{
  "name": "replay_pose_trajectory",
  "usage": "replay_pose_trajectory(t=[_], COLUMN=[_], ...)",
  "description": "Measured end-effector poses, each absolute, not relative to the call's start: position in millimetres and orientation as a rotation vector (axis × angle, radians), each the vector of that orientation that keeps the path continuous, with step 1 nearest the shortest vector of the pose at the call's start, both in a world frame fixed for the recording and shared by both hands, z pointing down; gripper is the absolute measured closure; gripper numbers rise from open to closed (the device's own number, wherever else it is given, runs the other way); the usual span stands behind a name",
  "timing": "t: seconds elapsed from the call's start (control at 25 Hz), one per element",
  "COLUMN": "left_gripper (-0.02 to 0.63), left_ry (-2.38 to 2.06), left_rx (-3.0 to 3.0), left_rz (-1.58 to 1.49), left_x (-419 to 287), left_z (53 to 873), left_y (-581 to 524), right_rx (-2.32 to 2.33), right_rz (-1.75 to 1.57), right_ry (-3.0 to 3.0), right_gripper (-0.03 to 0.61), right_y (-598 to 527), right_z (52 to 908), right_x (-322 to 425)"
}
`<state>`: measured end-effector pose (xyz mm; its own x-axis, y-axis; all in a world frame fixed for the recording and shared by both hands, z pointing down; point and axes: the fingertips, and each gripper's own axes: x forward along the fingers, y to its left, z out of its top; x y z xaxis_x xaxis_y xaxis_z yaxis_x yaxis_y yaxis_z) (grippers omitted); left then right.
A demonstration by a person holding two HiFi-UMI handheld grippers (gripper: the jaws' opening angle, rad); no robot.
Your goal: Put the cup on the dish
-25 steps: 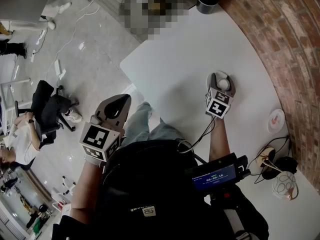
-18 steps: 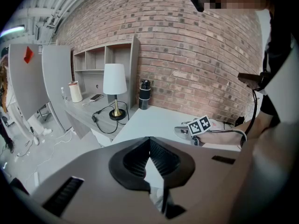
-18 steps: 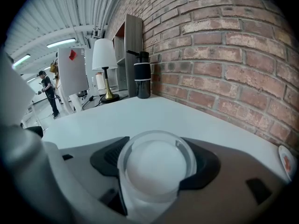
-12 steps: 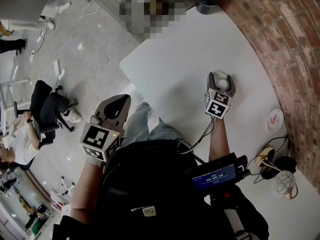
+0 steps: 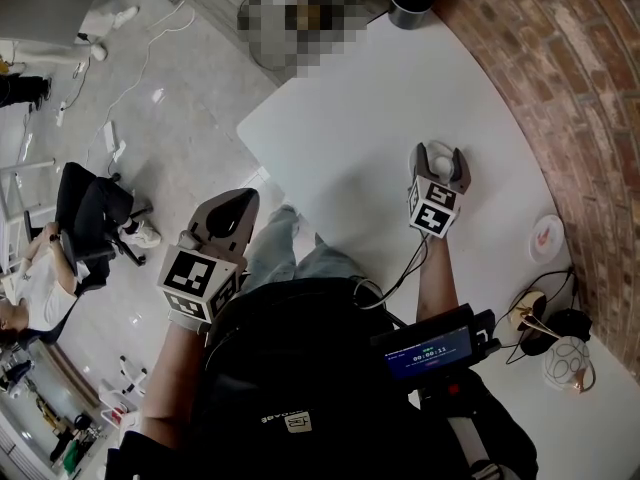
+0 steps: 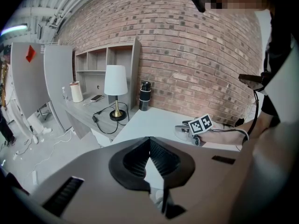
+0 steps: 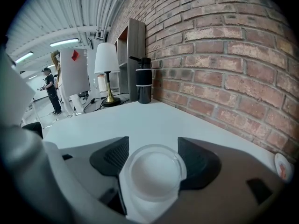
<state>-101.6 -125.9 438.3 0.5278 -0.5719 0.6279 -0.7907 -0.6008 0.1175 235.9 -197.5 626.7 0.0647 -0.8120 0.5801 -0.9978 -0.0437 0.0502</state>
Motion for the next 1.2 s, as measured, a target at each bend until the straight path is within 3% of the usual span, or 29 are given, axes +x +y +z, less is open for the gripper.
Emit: replay_pose_trajectory(t=[0.48,1.2], left_gripper=[0.609,0.609], left_ry=[-1.098,-0.911], left_rx=[2.417,2.547], left_rz=[0.735,0.666], left_x=[-100.4,-88.4], left_z=[431.1,416.1], left_y=[-127.4,-147.4], right_rx=[2.008,2.099], right_rz=[0.475,0.266], right_ry=[-1.792,-1.91], right_gripper=[0.272,0.273], right_y=[-198.6,-186.9], right_z=[585.7,444.6], right_x=[247.7,228.0])
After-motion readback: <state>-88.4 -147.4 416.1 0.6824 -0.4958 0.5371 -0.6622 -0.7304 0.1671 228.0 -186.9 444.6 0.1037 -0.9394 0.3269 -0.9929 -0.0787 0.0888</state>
